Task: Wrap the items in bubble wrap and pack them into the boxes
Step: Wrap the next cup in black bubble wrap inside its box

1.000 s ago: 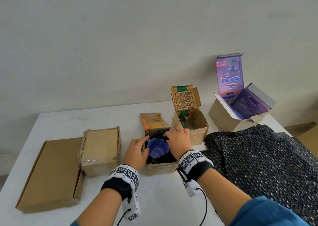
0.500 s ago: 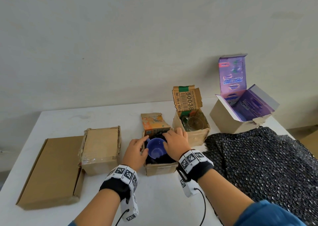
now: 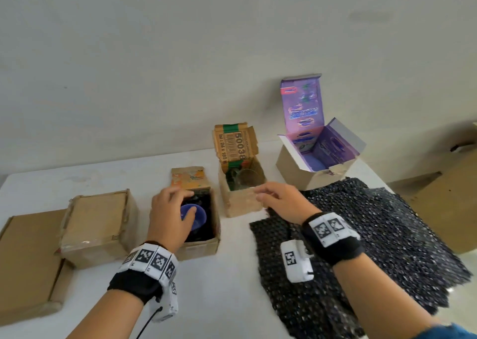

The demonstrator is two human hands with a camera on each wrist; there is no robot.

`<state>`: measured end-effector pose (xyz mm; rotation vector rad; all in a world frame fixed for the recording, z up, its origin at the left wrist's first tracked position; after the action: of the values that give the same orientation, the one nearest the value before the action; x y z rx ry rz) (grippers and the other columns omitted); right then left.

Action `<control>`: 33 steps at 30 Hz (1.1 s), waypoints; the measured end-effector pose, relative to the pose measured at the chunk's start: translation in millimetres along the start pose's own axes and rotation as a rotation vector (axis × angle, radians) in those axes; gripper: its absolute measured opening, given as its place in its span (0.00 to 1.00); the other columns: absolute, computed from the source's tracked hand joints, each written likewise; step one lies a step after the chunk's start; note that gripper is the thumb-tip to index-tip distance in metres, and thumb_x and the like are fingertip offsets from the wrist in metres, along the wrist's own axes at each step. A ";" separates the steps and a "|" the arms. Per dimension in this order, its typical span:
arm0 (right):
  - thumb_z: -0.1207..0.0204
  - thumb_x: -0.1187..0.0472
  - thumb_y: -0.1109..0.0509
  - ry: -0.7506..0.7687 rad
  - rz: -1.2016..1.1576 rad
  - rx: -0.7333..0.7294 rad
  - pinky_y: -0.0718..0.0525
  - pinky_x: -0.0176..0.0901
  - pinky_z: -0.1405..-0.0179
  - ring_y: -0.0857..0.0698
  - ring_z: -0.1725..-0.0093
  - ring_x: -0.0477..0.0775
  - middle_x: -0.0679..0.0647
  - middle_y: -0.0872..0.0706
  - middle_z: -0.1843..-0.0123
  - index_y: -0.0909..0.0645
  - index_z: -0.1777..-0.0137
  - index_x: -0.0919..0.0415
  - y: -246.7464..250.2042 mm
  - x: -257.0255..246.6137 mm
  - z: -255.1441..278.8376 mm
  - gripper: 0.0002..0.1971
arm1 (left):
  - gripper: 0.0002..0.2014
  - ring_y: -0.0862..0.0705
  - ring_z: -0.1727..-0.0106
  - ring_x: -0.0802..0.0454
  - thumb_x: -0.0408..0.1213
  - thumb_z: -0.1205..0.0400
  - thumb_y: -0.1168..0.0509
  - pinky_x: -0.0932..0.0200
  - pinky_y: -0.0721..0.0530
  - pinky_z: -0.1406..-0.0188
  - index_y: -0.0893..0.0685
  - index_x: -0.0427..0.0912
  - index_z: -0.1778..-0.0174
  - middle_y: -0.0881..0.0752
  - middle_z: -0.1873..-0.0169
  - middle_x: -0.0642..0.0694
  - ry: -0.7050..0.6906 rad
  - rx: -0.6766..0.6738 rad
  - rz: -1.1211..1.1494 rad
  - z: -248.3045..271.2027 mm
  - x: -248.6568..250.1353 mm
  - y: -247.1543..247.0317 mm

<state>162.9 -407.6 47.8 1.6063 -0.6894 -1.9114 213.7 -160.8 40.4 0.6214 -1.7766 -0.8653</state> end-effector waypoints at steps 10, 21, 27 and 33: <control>0.27 0.45 0.27 -0.532 0.451 -0.097 0.24 0.47 0.33 0.24 0.32 0.60 0.58 0.24 0.31 0.25 0.29 0.53 105.7 230.4 93.3 0.28 | 0.18 0.17 0.49 0.52 0.46 0.20 0.33 0.55 0.18 0.43 0.23 0.45 0.36 0.18 0.48 0.49 0.171 -0.567 0.157 39.7 157.5 -188.5; 0.21 0.44 0.35 -0.392 0.420 -0.085 0.31 0.51 0.26 0.34 0.26 0.63 0.59 0.33 0.26 0.32 0.23 0.54 83.5 252.6 103.2 0.28 | 0.20 0.19 0.47 0.48 0.50 0.21 0.32 0.57 0.24 0.46 0.19 0.39 0.41 0.17 0.51 0.45 0.484 -0.499 0.098 61.5 149.2 -238.1; 0.17 0.39 0.48 -0.384 0.256 -0.093 0.28 0.55 0.31 0.25 0.32 0.66 0.66 0.22 0.33 0.27 0.30 0.60 91.8 238.3 99.5 0.27 | 0.08 0.19 0.55 0.52 0.46 0.20 0.33 0.57 0.23 0.50 0.19 0.46 0.58 0.17 0.62 0.51 0.265 -0.549 0.478 48.7 222.3 -228.6; 0.19 0.34 0.51 -0.318 -0.184 -0.041 0.25 0.47 0.38 0.18 0.40 0.59 0.60 0.14 0.42 0.17 0.40 0.61 111.4 188.0 93.6 0.34 | 0.06 0.18 0.47 0.58 0.44 0.17 0.37 0.60 0.23 0.43 0.17 0.50 0.56 0.16 0.53 0.55 0.207 -0.691 0.703 51.9 284.7 -233.1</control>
<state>53.3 -614.3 6.0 1.3946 -0.6401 -2.3311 69.6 -501.5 5.4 -0.3430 -1.2423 -0.7979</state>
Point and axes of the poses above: each hand's wrist, its own z-axis away from the middle knuckle, its own y-axis out of the back of the hand, x = y × z, the point moved 10 cm from there along -z, towards the middle knuckle
